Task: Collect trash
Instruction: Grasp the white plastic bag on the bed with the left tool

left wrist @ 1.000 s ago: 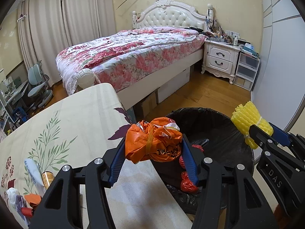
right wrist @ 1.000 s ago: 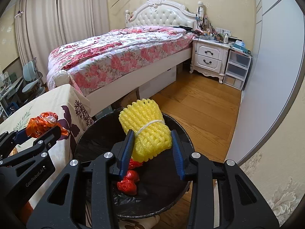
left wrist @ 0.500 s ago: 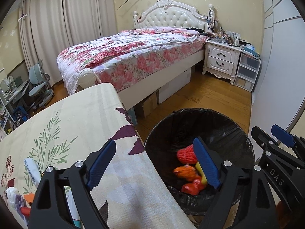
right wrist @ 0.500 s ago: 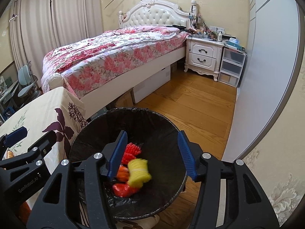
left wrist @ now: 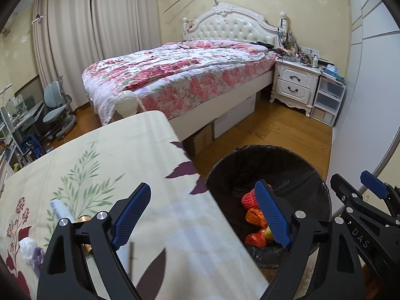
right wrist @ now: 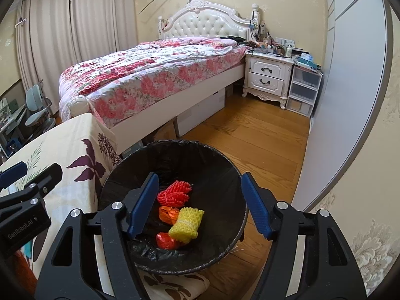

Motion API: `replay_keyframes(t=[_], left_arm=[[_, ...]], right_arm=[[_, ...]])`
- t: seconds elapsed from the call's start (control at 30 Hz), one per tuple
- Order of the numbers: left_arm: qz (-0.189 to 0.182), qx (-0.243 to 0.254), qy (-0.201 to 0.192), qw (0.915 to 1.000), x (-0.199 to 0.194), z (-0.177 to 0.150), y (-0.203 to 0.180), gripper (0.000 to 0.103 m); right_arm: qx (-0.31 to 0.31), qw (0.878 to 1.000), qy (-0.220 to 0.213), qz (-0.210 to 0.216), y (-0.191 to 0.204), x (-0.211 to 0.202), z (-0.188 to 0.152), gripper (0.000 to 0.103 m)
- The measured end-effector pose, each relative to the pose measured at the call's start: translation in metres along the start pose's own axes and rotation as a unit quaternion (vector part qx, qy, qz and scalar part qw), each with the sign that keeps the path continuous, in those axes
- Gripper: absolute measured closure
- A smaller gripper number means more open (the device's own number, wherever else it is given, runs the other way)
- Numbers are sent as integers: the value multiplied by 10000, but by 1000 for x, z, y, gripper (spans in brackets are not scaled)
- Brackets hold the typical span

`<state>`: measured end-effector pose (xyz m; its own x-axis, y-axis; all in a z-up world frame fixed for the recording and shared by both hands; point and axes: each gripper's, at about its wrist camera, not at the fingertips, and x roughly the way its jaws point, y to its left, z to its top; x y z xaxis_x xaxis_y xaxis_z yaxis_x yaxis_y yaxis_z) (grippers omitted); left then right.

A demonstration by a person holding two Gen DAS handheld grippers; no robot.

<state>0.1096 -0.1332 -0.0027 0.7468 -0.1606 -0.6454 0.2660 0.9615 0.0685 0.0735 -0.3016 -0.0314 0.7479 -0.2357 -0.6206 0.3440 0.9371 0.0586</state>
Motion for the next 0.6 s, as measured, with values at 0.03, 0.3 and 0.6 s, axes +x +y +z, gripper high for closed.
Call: replay_keyframes(t=[0.03,0.3,0.6], left_arm=[[32,-22,-1,10000,-3,-1,4,18],[358,-288,21,9989,-32,-19,48,18],[783,-623,17,9950,-63,-44,107,18]], right_arm=[[-16,10000,0,44,3,-3,-1,36],[-254,9989,6,392,32,-23,-11,36],[-620,9941,39,892,84,-42,-21,36]])
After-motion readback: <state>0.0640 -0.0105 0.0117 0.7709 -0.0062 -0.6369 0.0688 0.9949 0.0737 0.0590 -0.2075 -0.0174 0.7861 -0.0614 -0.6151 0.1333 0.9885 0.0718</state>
